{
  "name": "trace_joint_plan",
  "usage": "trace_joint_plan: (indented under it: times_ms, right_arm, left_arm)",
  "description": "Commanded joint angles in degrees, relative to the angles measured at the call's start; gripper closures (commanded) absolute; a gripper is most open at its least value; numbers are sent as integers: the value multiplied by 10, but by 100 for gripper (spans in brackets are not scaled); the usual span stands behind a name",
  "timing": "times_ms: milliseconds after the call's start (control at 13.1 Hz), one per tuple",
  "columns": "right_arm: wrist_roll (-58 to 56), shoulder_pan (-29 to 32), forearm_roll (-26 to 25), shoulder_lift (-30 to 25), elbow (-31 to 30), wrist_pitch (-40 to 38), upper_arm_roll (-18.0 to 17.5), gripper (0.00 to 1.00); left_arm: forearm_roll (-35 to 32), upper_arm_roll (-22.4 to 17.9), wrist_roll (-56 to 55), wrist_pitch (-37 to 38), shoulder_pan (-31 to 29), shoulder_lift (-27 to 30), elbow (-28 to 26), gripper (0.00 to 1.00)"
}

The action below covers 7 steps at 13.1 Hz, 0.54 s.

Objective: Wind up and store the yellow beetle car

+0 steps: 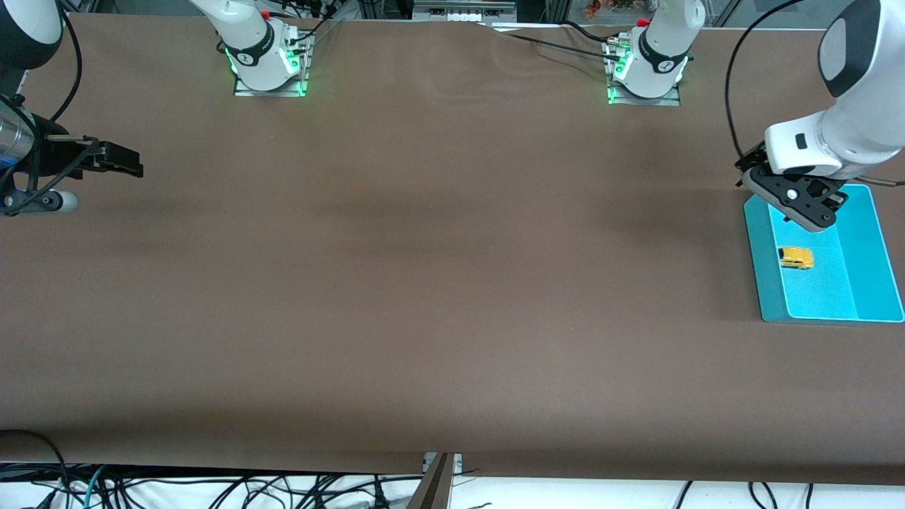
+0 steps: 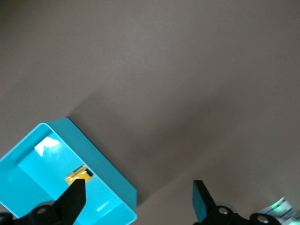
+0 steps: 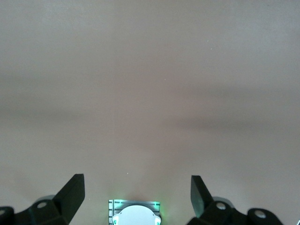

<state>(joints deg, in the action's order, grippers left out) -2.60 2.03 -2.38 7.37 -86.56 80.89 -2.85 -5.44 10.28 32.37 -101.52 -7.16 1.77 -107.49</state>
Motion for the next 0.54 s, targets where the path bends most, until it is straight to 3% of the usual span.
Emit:
trace_joint_plan:
  times_ms: [0, 153, 306, 459]
  right_arm:
    - [5, -1, -4, 5, 12, -3, -1, 0]
    - [5, -1, -4, 5, 12, -3, -1, 0]
    - [5, -1, -4, 5, 12, -2, -1, 0]
    - [5, -1, -4, 5, 12, -2, -1, 0]
  left_arm:
    - [27, -12, -160, 64, 37, -17, 74, 0]
    - [51, -16, -225, 123, 46, -49, 146, 0]
    - [54, -62, -266, 156, 87, -76, 206, 0]
    - [47, -67, -321, 118, 86, -71, 200, 0]
